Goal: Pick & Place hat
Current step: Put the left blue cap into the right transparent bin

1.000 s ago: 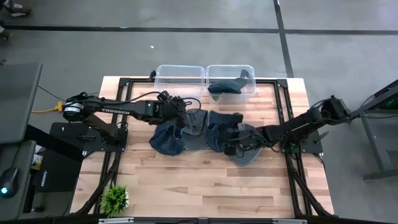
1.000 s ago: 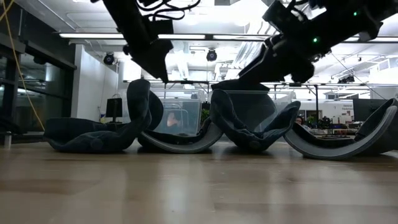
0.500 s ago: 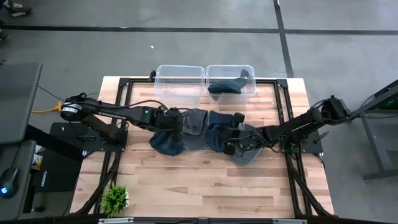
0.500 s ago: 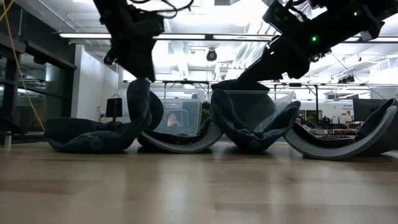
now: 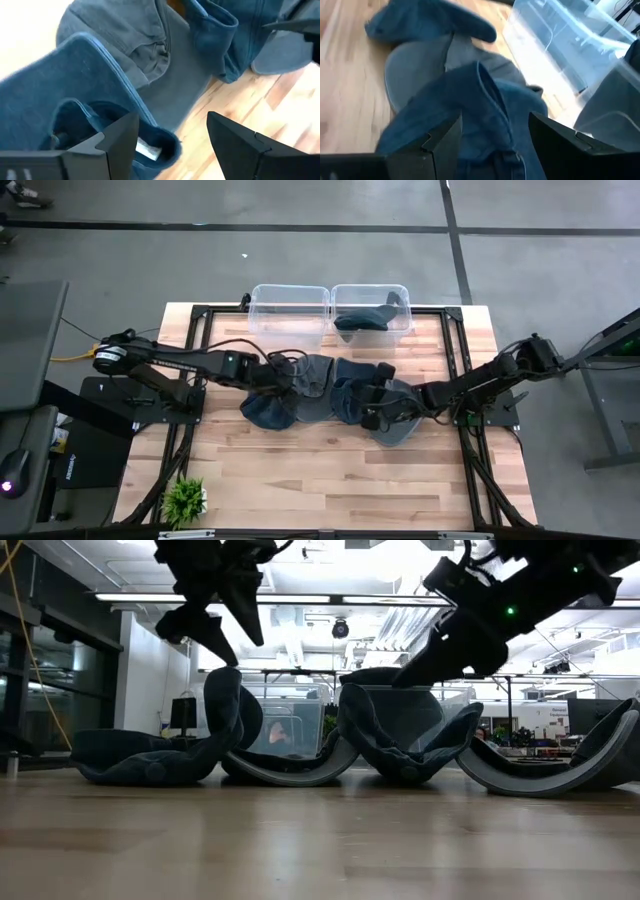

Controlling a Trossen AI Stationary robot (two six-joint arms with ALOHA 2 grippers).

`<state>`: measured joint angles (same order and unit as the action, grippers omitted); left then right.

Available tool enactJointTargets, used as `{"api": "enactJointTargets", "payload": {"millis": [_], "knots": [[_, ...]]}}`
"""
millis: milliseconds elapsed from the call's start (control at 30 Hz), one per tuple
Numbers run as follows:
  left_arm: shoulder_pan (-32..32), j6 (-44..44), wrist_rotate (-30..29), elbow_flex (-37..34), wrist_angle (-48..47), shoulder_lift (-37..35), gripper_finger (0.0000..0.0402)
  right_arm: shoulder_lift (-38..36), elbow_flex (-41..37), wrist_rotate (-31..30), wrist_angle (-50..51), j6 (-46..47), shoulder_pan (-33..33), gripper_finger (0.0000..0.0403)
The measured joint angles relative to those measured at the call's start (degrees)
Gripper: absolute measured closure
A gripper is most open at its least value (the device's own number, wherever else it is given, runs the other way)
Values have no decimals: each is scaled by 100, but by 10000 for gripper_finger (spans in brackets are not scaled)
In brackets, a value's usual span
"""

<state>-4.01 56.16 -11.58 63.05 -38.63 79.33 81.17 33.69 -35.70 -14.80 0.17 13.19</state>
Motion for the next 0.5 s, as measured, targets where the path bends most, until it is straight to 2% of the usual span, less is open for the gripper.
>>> {"api": "enactJointTargets", "payload": {"millis": [200, 400, 500], "knots": [[-159, 580, -391, 0, -44, 34, 168, 0, 0, -94, 531, 288, -2, 179], [-338, 1039, -421, 0, -73, 440, 168, 0, 0, -188, 620, 201, -4, 179], [-513, 1370, -526, 17, -109, 746, 168, 0, 0, -436, 588, 4, -8, 179]]}}
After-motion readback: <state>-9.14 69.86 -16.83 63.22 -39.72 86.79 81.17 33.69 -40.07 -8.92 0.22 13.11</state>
